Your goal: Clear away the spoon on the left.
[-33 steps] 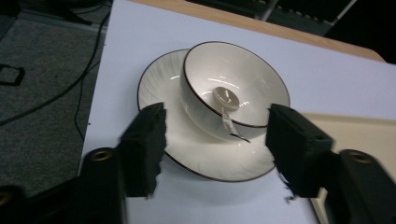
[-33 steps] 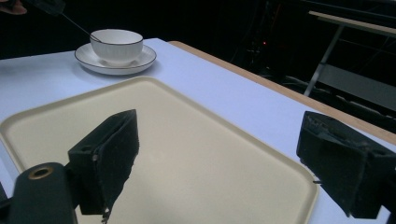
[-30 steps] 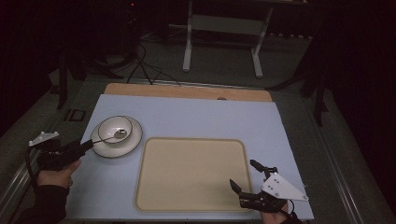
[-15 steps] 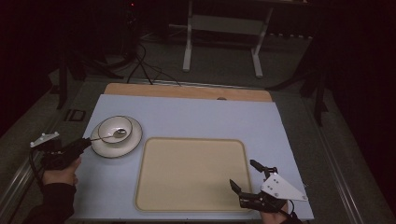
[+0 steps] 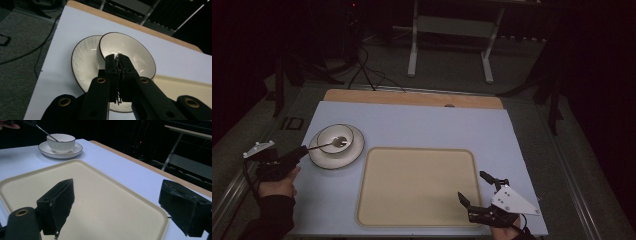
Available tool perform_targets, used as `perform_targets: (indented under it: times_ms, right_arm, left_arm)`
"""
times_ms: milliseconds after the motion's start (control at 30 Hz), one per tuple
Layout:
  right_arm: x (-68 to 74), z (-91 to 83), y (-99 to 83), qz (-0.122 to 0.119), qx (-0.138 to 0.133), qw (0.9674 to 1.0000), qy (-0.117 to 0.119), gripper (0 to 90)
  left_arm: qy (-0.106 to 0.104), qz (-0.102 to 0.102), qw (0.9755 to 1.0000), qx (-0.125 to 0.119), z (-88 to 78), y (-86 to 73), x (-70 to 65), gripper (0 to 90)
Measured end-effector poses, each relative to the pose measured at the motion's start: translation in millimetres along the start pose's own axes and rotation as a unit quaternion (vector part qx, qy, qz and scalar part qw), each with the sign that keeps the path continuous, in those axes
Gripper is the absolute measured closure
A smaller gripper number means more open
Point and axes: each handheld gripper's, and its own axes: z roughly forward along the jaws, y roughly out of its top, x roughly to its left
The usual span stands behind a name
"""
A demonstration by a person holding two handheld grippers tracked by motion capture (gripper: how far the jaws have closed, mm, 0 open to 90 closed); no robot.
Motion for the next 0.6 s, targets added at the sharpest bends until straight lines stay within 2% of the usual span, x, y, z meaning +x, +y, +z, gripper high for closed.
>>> perform_targets:
  times_ms: [33, 167, 267, 333, 500, 600]
  right_arm:
    - [0.2, -0.6, 0.3, -0.002, -0.003, 1.0, 0.0, 13.1]
    - [-0.1, -0.5, 0.3, -0.001, -0.004, 1.0, 0.002, 13.1]
    - [-0.6, -0.5, 0.2, 0.002, -0.005, 1.0, 0.002, 13.1]
    - [-0.9, -0.3, 0.2, 0.003, -0.005, 1.0, 0.002, 13.1]
    - [-2.1, 0.2, -0.1, 0.005, -0.006, 1.0, 0.003, 13.1]
    - [-4.6, -1.2, -0.2, 0.016, -0.014, 0.9998, 0.002, 13.1]
  left_arm:
    - [-0.011, 0.005, 0.9999, -0.007, -0.7, 1.0, -1.4, 88.6]
    - [-0.009, 0.014, 0.9998, -0.01, -1.1, 2.2, -3.0, 89.0]
    - [-0.011, 0.01, 0.9998, -0.012, -1.1, 3.6, -2.6, 89.3]
    - [-0.008, 0.018, 0.9997, -0.017, -2.0, 5.3, -2.5, 89.3]
    - [-0.009, 0.016, 0.9997, -0.016, -5.0, 13.5, -0.7, 89.4]
    - [-0.011, 0.017, 0.9997, -0.015, -8.1, 20.4, 0.1, 89.5]
